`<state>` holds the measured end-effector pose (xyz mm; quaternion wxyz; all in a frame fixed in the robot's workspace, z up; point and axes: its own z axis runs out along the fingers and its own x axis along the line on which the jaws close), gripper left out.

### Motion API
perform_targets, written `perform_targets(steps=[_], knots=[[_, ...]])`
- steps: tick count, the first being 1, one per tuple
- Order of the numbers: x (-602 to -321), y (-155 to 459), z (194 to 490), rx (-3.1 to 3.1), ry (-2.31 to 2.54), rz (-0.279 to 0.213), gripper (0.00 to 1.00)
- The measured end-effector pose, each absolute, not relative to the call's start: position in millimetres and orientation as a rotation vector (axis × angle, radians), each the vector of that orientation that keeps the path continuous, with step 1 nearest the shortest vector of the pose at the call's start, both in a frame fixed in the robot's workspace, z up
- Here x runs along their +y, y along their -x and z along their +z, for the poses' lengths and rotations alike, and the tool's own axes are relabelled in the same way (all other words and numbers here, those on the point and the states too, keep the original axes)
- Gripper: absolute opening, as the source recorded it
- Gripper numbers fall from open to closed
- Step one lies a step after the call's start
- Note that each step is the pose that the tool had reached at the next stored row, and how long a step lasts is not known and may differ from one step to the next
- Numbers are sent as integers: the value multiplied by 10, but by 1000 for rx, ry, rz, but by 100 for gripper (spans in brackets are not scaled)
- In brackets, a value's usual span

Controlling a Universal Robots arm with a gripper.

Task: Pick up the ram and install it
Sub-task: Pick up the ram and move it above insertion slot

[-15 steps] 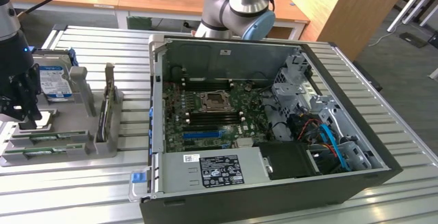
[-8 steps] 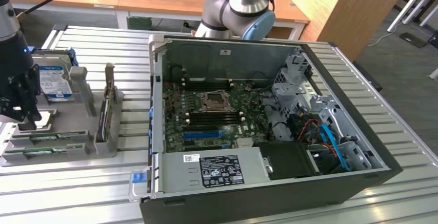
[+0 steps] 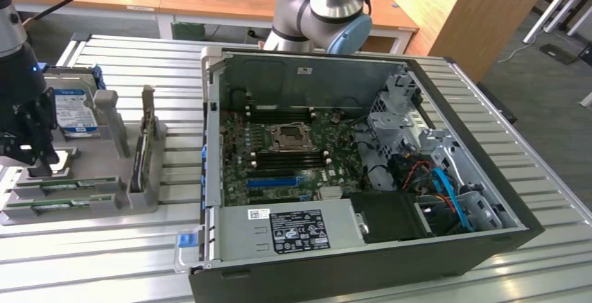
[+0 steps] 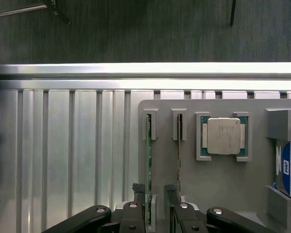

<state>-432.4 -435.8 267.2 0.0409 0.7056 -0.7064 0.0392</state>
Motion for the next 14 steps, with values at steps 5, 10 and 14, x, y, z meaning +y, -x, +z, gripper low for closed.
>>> perform_targets(steps=[5,10,14], knots=[[-4357,4326,2668,-2172,-2168,130,30],[-4357,4331,2654,-2181,-2175,138,30],[-4357,4331,2650,-2189,-2183,136,30]])
